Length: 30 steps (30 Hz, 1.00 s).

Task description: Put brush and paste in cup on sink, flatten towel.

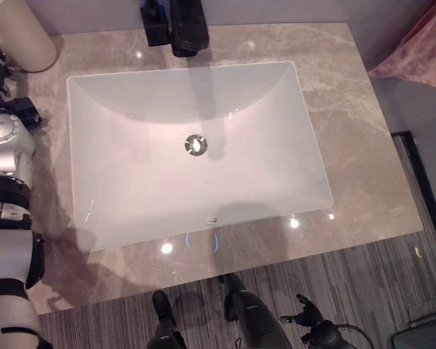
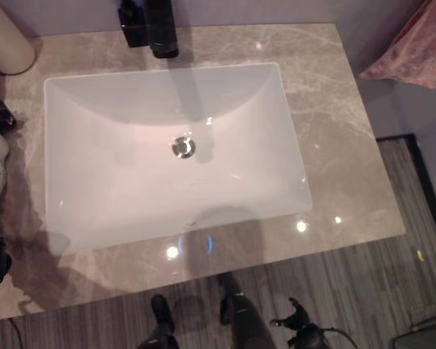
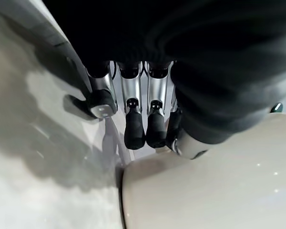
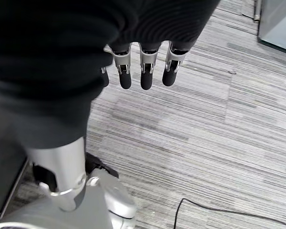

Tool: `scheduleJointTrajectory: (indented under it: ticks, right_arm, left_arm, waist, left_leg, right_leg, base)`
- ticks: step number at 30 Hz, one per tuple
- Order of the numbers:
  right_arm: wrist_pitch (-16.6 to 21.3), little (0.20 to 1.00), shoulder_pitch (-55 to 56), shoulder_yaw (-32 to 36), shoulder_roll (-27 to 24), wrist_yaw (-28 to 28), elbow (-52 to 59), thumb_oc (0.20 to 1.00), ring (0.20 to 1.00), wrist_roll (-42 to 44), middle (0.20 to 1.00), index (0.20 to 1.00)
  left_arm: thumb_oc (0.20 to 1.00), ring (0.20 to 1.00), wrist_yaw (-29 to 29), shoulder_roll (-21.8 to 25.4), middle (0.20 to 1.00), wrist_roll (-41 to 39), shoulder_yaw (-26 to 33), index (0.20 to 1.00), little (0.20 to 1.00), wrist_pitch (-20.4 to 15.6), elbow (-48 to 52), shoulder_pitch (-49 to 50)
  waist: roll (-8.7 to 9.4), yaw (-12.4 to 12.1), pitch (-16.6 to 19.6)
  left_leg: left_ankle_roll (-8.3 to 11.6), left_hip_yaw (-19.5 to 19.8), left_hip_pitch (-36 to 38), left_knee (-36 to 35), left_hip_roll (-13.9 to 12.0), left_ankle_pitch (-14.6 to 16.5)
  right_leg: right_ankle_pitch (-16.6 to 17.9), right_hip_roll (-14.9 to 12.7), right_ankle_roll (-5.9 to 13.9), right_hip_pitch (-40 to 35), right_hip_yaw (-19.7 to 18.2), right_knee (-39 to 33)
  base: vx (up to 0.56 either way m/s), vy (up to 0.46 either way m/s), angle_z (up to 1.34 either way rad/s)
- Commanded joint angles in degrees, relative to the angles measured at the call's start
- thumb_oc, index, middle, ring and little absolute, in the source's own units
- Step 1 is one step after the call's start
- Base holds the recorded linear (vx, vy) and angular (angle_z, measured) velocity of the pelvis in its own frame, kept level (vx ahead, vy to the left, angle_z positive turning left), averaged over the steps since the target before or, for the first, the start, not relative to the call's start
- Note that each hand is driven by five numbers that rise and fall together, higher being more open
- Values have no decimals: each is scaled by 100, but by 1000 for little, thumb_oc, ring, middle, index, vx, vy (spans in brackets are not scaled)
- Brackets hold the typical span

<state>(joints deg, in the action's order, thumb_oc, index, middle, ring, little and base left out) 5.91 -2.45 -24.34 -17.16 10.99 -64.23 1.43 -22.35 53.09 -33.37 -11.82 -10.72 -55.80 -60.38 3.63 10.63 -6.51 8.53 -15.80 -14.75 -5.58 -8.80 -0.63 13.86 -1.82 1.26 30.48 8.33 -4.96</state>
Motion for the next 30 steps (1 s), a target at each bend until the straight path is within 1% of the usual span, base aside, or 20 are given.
scheduleJointTrajectory:
  ticks: [1,5,10,12,18,23,30]
  right_arm:
    - [-29,1000,-71,-31,-165,35,-163,1000,1000,17,1000,1000]
    - [8,1000,-37,-16,-211,-5,-137,1000,1000,71,1000,1000]
    - [175,1000,104,46,-331,-113,71,1000,1000,213,1000,1000]
    - [208,1000,144,5,-342,-143,101,1000,1000,176,1000,1000]
    - [226,1000,221,-54,-400,-230,98,1000,1000,73,1000,1000]
    - [246,1000,197,23,-397,-176,149,1000,1000,143,1000,1000]
    - [256,1000,235,23,-406,-206,287,1000,1000,143,1000,1000]
  left_arm:
    - [200,200,33,269,200,76,-192,200,200,44,-350,-215]
    - [200,200,111,384,200,247,-415,200,200,39,-396,-406]
    - [200,200,317,929,200,1329,-1081,200,200,97,-398,-637]
    - [200,200,317,994,200,1348,-1197,200,200,31,-426,-738]
    - [200,200,434,967,200,1548,-1376,200,200,-53,-228,-671]
    - [200,200,342,672,200,1573,-1389,200,200,-112,116,-569]
    - [200,200,356,437,200,1642,-1477,200,200,-158,490,-555]
  waist:
    - [179,60,-65]
    - [175,89,-45]
    - [220,87,-15]
    - [250,86,25]
    - [283,115,46]
    - [318,150,30]
    - [351,211,51]
  left_leg:
    - [-60,350,402,58,150,-21]
    - [-48,338,328,58,147,-23]
    - [2,284,174,58,87,-132]
    - [25,280,103,58,34,-174]
    - [69,341,106,58,-19,-200]
    - [109,343,142,58,-84,-199]
    - [119,261,249,58,-130,-128]
  right_leg:
    - [-351,-113,751,-548,-130,-4]
    - [-324,-110,767,-483,-131,-4]
    - [-204,-44,814,-344,-108,-4]
    - [-185,-18,828,-287,-91,-4]
    - [-204,-7,807,-264,-41,-4]
    - [-229,34,783,-302,26,-4]
    - [-254,88,747,-352,32,-4]
  base:
    - [4,0,-5]
    - [0,0,0]
    - [-3,-18,-3]
    - [12,-44,-5]
    - [15,-33,-1]
    - [4,-50,1]
    - [0,-46,0]
